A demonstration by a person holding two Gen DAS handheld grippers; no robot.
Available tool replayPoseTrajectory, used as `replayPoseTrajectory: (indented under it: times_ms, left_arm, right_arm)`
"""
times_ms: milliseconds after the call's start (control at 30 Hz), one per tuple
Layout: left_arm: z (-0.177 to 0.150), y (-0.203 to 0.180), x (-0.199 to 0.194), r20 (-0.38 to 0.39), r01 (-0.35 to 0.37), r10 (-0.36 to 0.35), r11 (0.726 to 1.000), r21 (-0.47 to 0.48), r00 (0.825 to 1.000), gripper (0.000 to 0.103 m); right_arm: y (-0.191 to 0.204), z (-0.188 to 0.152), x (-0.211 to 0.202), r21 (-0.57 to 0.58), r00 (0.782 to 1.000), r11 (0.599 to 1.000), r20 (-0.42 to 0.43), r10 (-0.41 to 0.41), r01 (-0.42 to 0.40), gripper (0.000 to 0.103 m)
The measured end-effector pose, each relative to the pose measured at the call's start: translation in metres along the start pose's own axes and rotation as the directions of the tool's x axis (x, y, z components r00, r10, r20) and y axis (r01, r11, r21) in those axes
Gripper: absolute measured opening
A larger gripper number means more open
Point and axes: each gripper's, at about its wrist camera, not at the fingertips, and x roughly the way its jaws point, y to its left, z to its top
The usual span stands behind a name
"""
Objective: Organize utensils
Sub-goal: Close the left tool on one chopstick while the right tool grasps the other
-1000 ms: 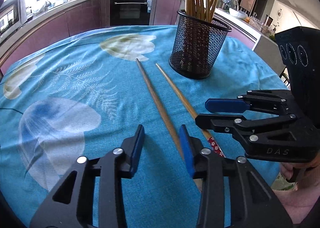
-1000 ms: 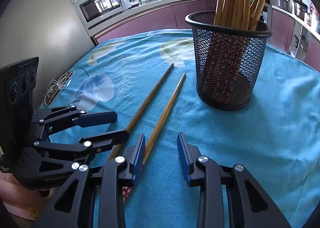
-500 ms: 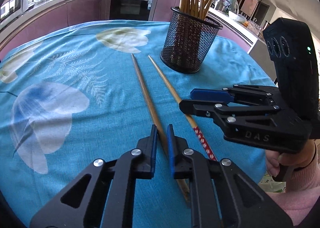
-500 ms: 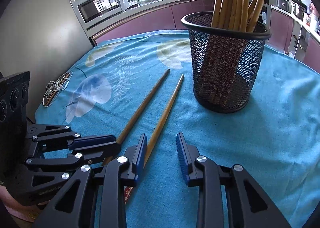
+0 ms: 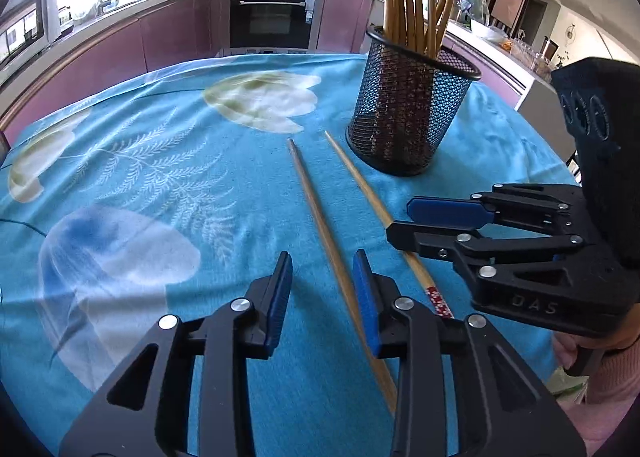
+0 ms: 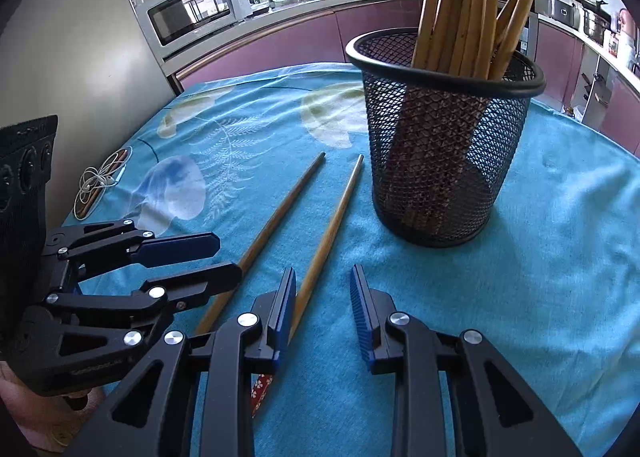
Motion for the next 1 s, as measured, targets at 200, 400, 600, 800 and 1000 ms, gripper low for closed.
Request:
replayPoseTrajectory:
  times_ms: [200, 400, 600, 800, 1000]
  left_arm:
    - [0.009, 0.001, 0.009, -0.011, 0.011, -0.011, 1.000, 0.000, 1.000, 0.029]
    - [0.014, 0.000, 0.016, -0.012, 0.002, -0.002, 1.000, -0.004, 1.000, 0.021]
    - [0.016, -0.001, 0.018, -0.005, -0.009, 0.009, 1.000, -0.015, 1.000, 0.014]
    - [0.016, -0.003, 0.019, 0.001, -0.015, 0.015, 1.000, -0.021, 1.000, 0.012]
    - [0.016, -0.002, 0.019, 0.006, -0.011, 0.012, 0.999, -0.040, 1.000, 0.011]
  right_arm:
    - [0.001, 0.005, 0.005, -0.015, 1.000, 1.000, -0.002, -0.015, 0.015, 0.024]
    - [0.001, 0.009, 0.010, -0.017, 1.000, 1.000, 0.000, -0.023, 0.023, 0.024]
    - [-0.002, 0.013, 0.013, -0.005, 0.999, 0.999, 0.006, -0.033, 0.033, 0.019]
    - [-0.009, 0.013, 0.012, 0.030, 1.000, 0.999, 0.017, -0.025, 0.025, 0.010]
    - [-0.012, 0.012, 0.011, 0.053, 1.000, 0.998, 0.022, -0.016, 0.015, 0.008]
